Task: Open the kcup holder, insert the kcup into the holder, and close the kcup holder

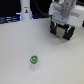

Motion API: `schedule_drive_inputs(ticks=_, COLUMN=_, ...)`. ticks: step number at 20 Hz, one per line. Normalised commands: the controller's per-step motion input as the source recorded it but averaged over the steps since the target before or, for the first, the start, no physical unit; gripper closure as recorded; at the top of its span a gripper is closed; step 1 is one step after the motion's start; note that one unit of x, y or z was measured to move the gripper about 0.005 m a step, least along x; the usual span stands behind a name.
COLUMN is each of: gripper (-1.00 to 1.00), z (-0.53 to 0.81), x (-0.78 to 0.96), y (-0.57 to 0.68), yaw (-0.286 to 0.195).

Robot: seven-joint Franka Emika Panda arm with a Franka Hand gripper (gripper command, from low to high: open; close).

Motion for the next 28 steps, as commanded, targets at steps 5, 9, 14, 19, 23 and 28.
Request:
schedule_drive_inputs(ticks=5, gripper=1.00, z=0.22, x=0.96, y=-0.24, yaw=-0.066)
schedule_drive_inputs(ticks=9, gripper=1.00, z=0.24, x=0.96, y=-0.26, yaw=-0.069)
schedule_drive_inputs(ticks=14, gripper=1.00, z=0.25, x=0.95, y=-0.29, yaw=-0.076)
schedule_drive_inputs(ticks=19, gripper=1.00, z=0.25, x=0.94, y=-0.29, yaw=-0.072)
schedule_drive_inputs(ticks=23, gripper=1.00, z=0.28, x=0.79, y=-0.18, yaw=-0.022)
schedule_drive_inputs(ticks=28, gripper=-1.00, z=0.27, x=0.23, y=-0.40, yaw=-0.112)
